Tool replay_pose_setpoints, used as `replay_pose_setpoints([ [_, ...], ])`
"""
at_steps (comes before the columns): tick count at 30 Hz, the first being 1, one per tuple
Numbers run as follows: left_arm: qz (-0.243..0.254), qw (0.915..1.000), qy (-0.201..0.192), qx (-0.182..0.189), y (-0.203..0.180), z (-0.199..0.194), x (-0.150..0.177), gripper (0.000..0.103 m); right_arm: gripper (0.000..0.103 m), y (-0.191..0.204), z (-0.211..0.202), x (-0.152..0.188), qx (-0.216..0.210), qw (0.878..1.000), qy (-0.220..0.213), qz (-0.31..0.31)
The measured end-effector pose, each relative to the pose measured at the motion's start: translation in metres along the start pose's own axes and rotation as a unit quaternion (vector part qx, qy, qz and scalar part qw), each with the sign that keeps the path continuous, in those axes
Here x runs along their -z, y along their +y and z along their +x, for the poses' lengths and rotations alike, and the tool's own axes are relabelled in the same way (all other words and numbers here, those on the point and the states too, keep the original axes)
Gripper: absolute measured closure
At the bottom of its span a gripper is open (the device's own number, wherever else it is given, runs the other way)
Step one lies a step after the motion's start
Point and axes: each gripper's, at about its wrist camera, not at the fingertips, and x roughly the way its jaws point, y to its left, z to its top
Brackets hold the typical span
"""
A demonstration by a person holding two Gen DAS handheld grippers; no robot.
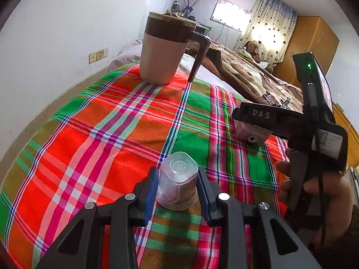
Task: Collect trash
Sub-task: 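Grasp the clear plastic cup with the left tool while the right tool grasps the strawberry milk carton, then carry the plastic cup and milk carton over the white bin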
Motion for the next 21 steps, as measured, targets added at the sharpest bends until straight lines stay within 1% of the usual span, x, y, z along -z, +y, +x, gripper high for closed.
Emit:
replay_pose_setpoints([
  [3,0.000,1.0000,0.000,0.000,0.000,0.000,0.000,0.069,0.034,-0.004,0.001,0.001,0.007,1.000,-0.001,0.006],
  [6,0.001,1.0000,0.000,-0.001,0.000,0.000,0.000,0.069,0.035,-0.010,0.002,0.004,-0.004,1.000,0.003,0.026],
  [7,0.002,1.0000,0.000,-0.002,0.000,0.001,0.000,0.069,0.038,-0.012,0.002,0.005,-0.006,1.000,0.004,0.028],
  [8,0.002,1.0000,0.000,-0.002,0.000,0.001,0.000,0.069,0.042,-0.012,0.001,0.005,-0.005,1.000,0.003,0.027],
  [11,0.003,1.0000,0.000,-0.003,0.000,0.000,0.000,0.069,0.042,-0.012,-0.002,0.008,0.006,1.000,-0.007,0.016],
  [18,0.008,0.9999,-0.001,-0.006,-0.001,0.001,-0.001,0.069,0.043,-0.018,-0.009,0.014,-0.008,1.000,-0.014,0.015],
  [21,0.014,0.9998,-0.010,-0.009,-0.005,-0.003,-0.002,0.069,0.043,-0.019,-0.016,0.017,-0.021,1.000,-0.019,0.011],
])
